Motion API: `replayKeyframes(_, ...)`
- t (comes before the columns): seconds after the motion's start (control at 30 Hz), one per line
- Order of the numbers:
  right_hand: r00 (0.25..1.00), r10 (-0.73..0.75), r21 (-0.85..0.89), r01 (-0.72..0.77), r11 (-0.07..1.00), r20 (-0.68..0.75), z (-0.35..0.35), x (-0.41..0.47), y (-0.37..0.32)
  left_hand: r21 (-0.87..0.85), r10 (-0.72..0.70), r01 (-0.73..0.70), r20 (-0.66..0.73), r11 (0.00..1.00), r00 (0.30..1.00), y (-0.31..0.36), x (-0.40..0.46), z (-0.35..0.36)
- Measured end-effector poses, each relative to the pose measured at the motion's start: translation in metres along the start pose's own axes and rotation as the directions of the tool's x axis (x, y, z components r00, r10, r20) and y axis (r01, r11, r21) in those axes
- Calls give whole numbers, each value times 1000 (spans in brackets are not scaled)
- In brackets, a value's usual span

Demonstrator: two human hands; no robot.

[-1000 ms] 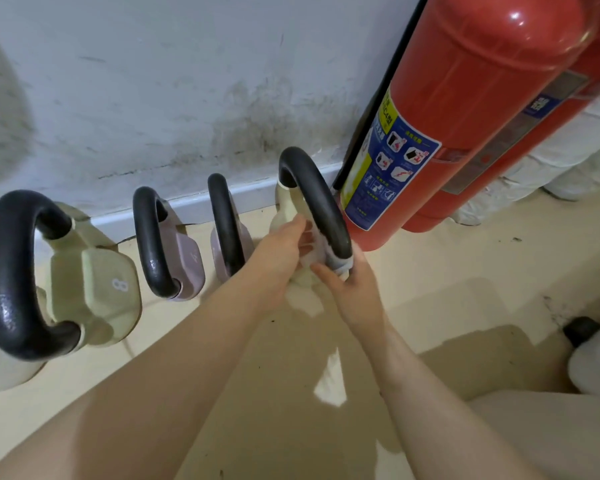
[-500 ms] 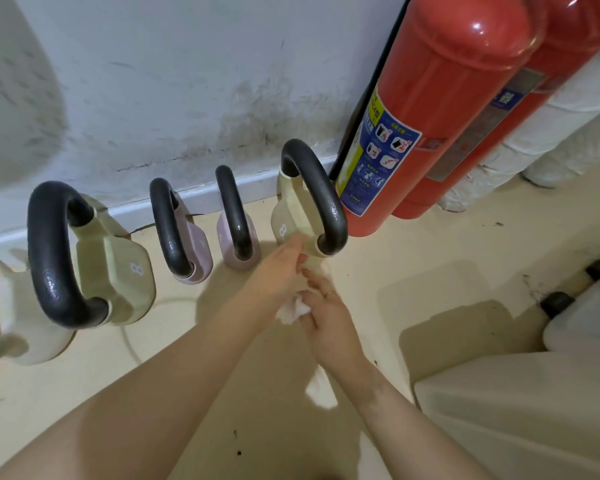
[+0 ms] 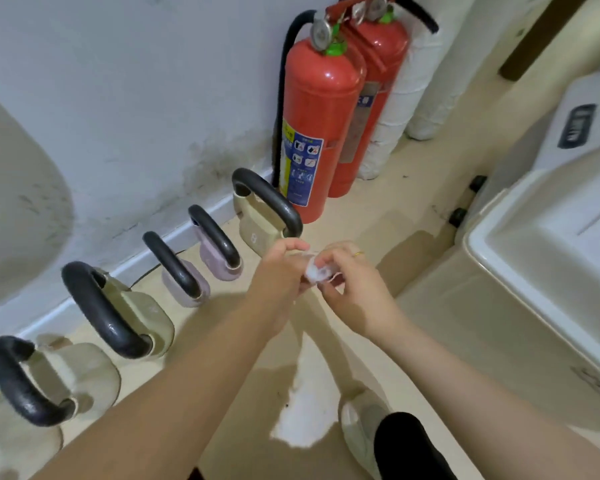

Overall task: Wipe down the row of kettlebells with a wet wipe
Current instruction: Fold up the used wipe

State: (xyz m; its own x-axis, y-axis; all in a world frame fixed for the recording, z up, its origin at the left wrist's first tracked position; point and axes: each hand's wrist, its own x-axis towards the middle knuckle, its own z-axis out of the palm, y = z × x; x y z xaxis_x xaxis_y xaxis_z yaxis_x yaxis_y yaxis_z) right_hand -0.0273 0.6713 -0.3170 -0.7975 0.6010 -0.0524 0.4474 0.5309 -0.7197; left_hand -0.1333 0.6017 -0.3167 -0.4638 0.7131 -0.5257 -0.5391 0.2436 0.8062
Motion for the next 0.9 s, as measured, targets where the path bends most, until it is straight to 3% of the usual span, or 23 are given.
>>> replayKeyframes(0.07, 1000, 30, -111, -30, 993, 3, -19, -31, -6, -18, 8, -8, 39, 1000, 999, -1, -14, 15)
replayKeyframes(0.2, 962, -6, -353, -95, 931, -273, -52, -96, -12, -157, -133, 162, 178, 974, 975, -6, -50, 64)
replayKeyframes(0.27, 941, 25, -398, -167, 902, -338, -69, -119, -11, -118, -156, 199, 299, 973, 941, -13, -69, 87)
replayKeyframes(0.33, 950, 20, -435, -161, 886, -311, -85, -133, -9, -18, -127, 144, 379, 989, 917, -19, -82, 107)
replayKeyframes(0.43, 977, -16, -506, -95, 857, -211, -103, -136, -3, 43, -87, 76, 381, 996, 920, -18, -88, 128)
replayKeyframes(0.5, 964, -32, -516, -112, 849, -263, -124, -137, 8, 34, -45, 34, 386, 999, 921, -15, -92, 150)
replayKeyframes(0.57, 897, 5, -405, -204, 892, -441, -152, -138, 20, 66, 55, -85, 370, 994, 928, -17, -94, 174)
replayKeyframes(0.63, 767, 8, -293, -254, 922, -642, -182, -139, 32, 141, 205, -263, 330, 954, 921, -17, -93, 195)
replayKeyframes(0.7, 686, -8, -282, -289, 915, -728, -207, -139, 50, 130, 343, -384, 257, 914, 903, -18, -90, 210)
replayKeyframes(0.8, 775, 8, -368, -310, 877, -632, -224, -135, 77, 96, 427, -450, 190, 888, 884, -18, -78, 224)
replayKeyframes(0.9, 884, 136, -402, -335, 852, -448, -229, -125, 89, 120, 444, -460, 138, 880, 885, -23, -70, 228)
